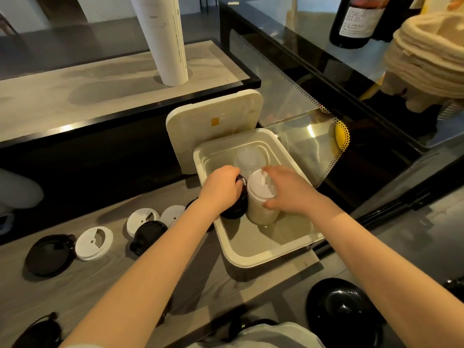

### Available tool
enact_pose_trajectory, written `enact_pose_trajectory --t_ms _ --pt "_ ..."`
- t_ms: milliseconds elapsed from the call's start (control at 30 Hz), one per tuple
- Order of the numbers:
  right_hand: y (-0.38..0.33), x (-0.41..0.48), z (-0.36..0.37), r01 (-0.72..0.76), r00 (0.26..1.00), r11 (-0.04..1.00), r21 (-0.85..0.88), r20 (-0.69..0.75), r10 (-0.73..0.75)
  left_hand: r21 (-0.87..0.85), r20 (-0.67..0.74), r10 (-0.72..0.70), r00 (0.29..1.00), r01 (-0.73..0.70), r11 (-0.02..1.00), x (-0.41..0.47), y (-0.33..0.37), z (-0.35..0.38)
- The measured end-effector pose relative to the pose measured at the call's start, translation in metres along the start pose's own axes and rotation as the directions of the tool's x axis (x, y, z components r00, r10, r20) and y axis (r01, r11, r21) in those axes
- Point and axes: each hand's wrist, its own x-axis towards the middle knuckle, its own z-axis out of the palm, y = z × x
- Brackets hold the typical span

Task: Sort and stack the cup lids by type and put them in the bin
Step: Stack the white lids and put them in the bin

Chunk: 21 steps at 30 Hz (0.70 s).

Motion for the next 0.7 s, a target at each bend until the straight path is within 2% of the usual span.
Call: enact_pose_trajectory --t_ms 67,133,300,467,600,700 --pt "0.0 0.005 0.003 -0.037 0.999 0.993 -0.108 0.033 0.041 0.303 0.177 0.065 0.982 -0.117 0.946 0.005 -0.009 0.001" --pt "-0.003 0.008 0.009 -0.062 0.995 0.985 -0.164 0.067 0.074 0.432 0.292 0.053 0.955 -0.181 0.884 0.007 -0.013 0.004" --pt "-0.005 0.011 0.016 -0.104 0.985 0.981 -0.167 0.122 0.125 0.467 0.313 0.05 0.948 -0.2 0.861 0.01 -0.014 0.006" --pt "-0.004 0.013 0.019 -0.115 0.985 0.975 -0.191 0.106 0.137 0.478 0.306 0.045 0.951 -0.194 0.856 0.009 -0.015 0.008" --pt "-0.003 0.013 0.019 -0.041 0.996 0.975 -0.22 0.07 0.058 0.469 0.304 0.043 0.952 -0.189 0.863 0.009 -0.015 0.007" --pt "0.0 0.007 0.019 -0.043 0.998 0.978 -0.204 0.028 0.05 0.468 0.296 0.054 0.954 -0.194 0.862 0.008 -0.016 0.008"
